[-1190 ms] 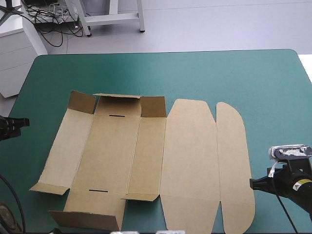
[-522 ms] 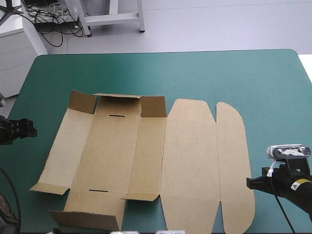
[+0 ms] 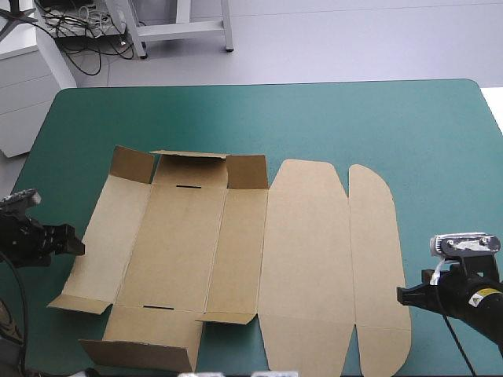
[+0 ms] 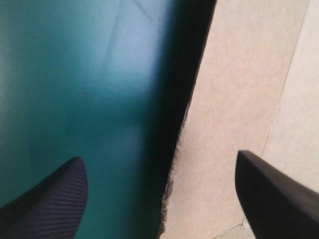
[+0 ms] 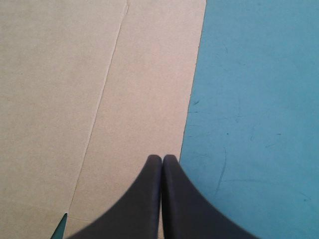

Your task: Fold the box

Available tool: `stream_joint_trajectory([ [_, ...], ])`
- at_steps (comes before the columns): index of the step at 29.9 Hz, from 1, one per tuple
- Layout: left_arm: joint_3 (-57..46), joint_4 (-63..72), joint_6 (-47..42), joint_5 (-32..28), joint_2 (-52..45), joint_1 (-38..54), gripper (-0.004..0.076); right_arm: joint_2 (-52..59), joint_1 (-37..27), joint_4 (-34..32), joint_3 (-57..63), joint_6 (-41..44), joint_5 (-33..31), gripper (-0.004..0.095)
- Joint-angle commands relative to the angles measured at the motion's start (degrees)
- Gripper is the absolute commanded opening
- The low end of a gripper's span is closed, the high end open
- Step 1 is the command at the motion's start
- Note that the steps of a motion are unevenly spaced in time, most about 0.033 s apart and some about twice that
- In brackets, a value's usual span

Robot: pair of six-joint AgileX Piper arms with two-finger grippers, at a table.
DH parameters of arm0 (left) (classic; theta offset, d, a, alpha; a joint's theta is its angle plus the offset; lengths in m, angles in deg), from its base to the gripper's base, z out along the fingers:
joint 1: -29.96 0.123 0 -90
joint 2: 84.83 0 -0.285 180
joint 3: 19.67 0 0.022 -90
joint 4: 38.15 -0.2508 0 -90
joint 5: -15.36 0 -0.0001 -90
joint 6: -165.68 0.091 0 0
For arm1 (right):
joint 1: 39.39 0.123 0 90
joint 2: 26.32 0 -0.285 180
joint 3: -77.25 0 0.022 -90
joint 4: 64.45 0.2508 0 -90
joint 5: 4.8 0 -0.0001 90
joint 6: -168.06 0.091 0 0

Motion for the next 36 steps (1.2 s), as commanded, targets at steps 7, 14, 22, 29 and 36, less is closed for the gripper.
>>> stream_joint_trajectory([
  [7, -5.07, 5.69, 7.60, 0.78, 0.85, -0.40, 0.0573, -0.43, -0.13, 0.72, -1.41, -0.56, 2.53, -0.0020],
  [14, -6.51, 11.19, 9.15, 4.10, 6.55, -0.40, 0.0573, -0.43, -0.13, 0.72, -1.41, -0.56, 2.42, -0.0020],
  [22, -8.40, 13.33, 9.48, 4.24, 10.03, -0.83, 0.0573, -0.43, -0.13, 0.72, -1.41, -0.56, 2.18, -0.0020],
  [29, -10.87, 13.51, 11.24, 3.65, 10.88, -5.48, 0.0573, -0.43, -0.13, 0.72, -1.41, -0.56, 1.80, -0.0020],
  [36, -10.87, 11.65, 11.98, 4.06, 10.88, -8.91, 0.0573, -0.43, -0.13, 0.61, -1.41, -0.56, 1.76, -0.0020],
])
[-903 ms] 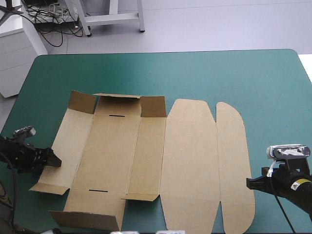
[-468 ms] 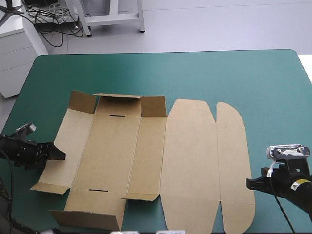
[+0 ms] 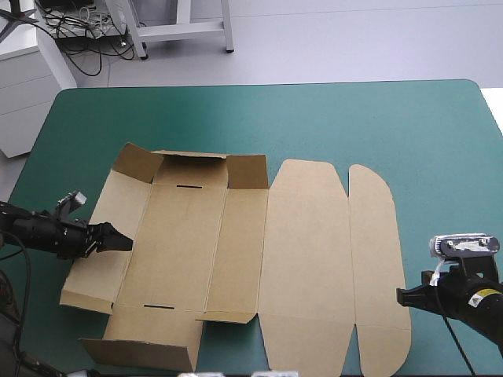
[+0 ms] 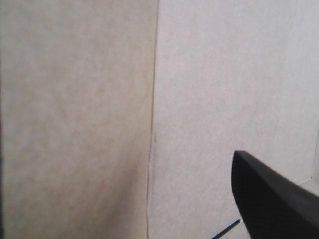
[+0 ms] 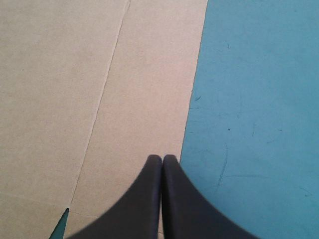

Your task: Fold the box

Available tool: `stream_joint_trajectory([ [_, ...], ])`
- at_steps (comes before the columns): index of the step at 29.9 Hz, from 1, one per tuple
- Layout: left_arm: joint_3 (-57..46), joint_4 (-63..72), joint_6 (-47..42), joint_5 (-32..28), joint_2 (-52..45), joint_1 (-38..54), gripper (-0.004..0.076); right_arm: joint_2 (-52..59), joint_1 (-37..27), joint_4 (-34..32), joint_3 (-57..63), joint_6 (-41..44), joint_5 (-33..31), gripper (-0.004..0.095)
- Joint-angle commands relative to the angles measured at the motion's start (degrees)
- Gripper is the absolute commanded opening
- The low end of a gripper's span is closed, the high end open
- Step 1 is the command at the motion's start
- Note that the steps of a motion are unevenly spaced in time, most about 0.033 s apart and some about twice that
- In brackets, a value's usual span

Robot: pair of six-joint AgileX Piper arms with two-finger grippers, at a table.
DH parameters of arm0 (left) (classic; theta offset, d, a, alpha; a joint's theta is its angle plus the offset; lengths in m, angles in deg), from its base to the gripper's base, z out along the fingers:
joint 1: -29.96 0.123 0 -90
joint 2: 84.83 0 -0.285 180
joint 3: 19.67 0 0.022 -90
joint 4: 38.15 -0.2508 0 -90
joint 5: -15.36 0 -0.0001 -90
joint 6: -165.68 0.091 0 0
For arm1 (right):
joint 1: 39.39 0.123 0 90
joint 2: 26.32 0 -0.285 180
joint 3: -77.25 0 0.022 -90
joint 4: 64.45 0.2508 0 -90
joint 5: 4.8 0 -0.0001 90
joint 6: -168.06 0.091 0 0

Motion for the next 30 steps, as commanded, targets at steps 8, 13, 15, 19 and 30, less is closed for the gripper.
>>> stream_joint_trajectory([
  [8, -2.33, -8.21, 0.28, 2.32, 2.05, -2.23, 0.0468, -0.43, -0.13, 0.61, -1.41, -1.57, 2.16, -0.0020],
  [13, -2.33, -8.21, 0.28, 2.22, 2.05, -2.23, 0.0244, -0.43, -0.13, 0.61, -1.41, -1.87, 2.16, -0.0020],
  [15, -2.33, -8.21, 0.53, 1.74, 2.05, -2.23, 0.0132, -0.43, -0.13, 0.61, -1.41, -1.87, 2.16, -0.0020],
  [19, -2.33, -8.21, 0.63, 1.50, 2.05, -2.23, -0.0007, -0.43, -0.13, 0.61, -1.41, -1.87, 2.16, -0.0020],
  [30, -2.33, -7.01, 0.63, 0.81, 2.05, -2.23, -0.0008, -0.43, -0.13, 0.60, -1.41, -1.87, 2.02, -0.0020],
])
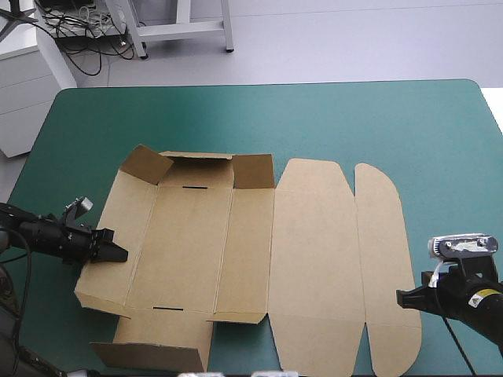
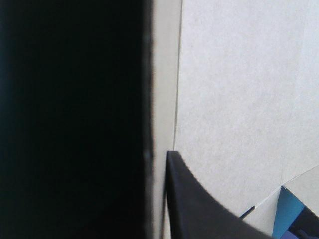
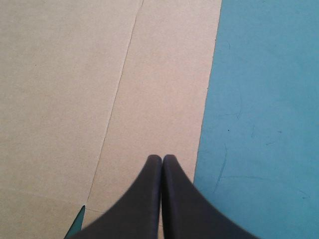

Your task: Fold the box

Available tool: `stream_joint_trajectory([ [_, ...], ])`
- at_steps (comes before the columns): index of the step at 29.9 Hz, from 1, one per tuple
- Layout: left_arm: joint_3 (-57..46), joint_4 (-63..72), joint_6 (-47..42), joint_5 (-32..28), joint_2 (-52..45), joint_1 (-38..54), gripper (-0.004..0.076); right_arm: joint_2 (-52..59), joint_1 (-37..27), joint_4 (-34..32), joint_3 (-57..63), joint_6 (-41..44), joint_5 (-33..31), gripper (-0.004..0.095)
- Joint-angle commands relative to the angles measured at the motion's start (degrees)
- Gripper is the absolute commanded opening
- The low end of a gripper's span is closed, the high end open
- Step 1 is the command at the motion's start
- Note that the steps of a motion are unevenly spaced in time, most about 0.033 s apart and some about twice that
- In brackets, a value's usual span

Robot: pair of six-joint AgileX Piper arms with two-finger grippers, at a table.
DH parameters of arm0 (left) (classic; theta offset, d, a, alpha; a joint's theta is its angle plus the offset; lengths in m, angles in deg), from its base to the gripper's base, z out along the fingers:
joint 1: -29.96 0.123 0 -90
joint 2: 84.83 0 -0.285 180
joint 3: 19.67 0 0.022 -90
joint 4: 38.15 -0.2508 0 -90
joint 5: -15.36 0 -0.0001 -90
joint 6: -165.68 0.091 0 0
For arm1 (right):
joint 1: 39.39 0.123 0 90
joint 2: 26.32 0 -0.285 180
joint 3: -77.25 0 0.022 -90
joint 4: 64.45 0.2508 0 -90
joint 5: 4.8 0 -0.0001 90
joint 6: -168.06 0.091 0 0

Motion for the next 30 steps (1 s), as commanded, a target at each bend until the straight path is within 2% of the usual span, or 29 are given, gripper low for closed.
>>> stream_joint_trajectory([
  [1, -1.31, -4.43, -0.14, 0.89, 0.33, -1.44, -0.0010, -0.43, -0.13, 0.60, -1.41, -0.36, 2.30, -0.0020],
  [5, 2.12, -0.94, -0.14, 2.54, 0.33, -1.91, -0.0010, -0.43, -0.13, 0.82, -1.41, 0.16, 2.30, -0.0020],
  [13, 19.56, -12.98, -3.54, 0.03, 0.23, -14.19, -0.0010, -0.43, -0.13, 1.98, -1.41, 1.93, 2.65, -0.0020],
  [18, 29.68, -18.16, -4.53, -7.05, 0.23, -23.94, -0.0010, -0.43, -0.13, 3.42, -1.41, 1.93, 2.42, -0.0020],
  [23, 38.55, -31.57, -7.45, -17.26, 0.23, -37.02, -0.0010, -0.43, -0.13, 4.78, -1.41, 3.33, 2.66, -0.0020],
  [30, 44.13, -45.06, -7.56, -29.23, 0.23, -52.05, -0.0010, -0.43, -0.13, 5.73, -1.41, 3.33, 2.66, -0.0020],
])
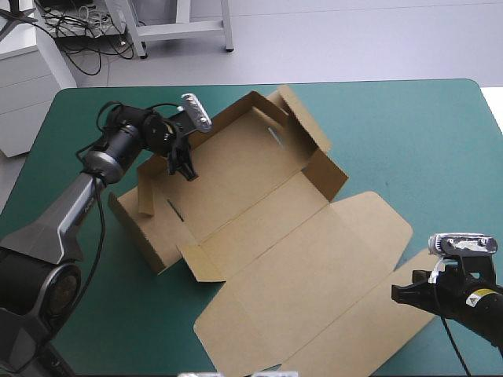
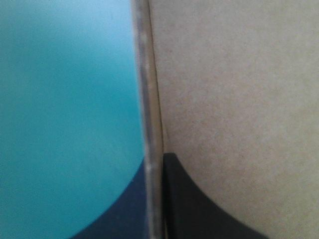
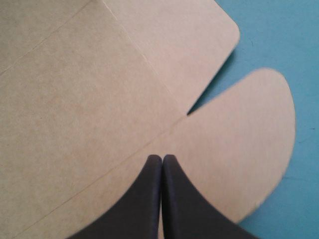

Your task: Fold the box

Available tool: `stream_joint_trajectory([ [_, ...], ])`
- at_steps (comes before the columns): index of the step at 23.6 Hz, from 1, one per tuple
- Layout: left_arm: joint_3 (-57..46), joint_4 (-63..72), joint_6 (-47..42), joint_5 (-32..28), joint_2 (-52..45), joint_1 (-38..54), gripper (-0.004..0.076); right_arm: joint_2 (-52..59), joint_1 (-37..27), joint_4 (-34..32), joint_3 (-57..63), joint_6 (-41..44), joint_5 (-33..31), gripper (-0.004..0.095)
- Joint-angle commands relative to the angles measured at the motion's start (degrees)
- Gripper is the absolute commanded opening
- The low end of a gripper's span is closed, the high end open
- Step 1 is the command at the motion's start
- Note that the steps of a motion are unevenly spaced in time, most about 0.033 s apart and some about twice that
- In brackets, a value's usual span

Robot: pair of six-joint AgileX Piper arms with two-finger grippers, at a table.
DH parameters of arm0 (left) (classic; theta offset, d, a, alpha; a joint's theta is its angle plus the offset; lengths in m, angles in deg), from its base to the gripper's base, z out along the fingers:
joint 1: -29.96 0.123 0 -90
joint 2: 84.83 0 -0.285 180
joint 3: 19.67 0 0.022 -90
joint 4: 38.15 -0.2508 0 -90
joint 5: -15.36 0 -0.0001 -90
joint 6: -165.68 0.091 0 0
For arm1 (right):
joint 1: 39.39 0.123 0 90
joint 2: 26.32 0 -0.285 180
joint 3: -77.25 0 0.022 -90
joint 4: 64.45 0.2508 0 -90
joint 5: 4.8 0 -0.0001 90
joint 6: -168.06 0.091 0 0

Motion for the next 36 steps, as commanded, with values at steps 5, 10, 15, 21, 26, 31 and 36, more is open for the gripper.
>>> stream_joint_trajectory([
  [5, 4.13, -7.62, -0.34, -14.46, -2.70, -13.24, -0.0010, -0.43, -0.13, 0.68, -1.41, -0.41, 2.61, -0.0020],
  [10, 4.13, -24.96, -4.40, -23.50, -2.70, -22.81, -0.0010, -0.43, -0.13, 0.47, -1.41, -0.41, 2.71, -0.0020],
  [15, 4.13, -30.18, -10.72, -24.63, -2.70, -25.68, -0.0010, -0.43, -0.13, 0.37, -1.41, -1.95, 2.57, -0.0020],
  [21, 4.00, -39.65, -16.29, -23.32, -2.70, -28.00, -0.0010, -0.43, -0.13, 0.47, -1.41, -1.95, 0.92, -0.0020],
  [26, 4.00, -50.94, -24.07, -22.72, -2.70, -30.06, -0.0010, -0.43, -0.13, 0.47, -1.41, -1.95, 0.82, -0.0020],
  [31, 4.00, -53.37, -24.73, -22.60, -2.70, -30.72, -0.0010, -0.43, -0.13, 0.69, -1.41, -1.95, 0.71, -0.0020],
  [36, 3.91, -57.91, -26.48, -20.59, -1.54, -30.72, -0.0010, -0.43, -0.13, 0.69, -1.41, -1.95, 0.71, -0.0020],
])
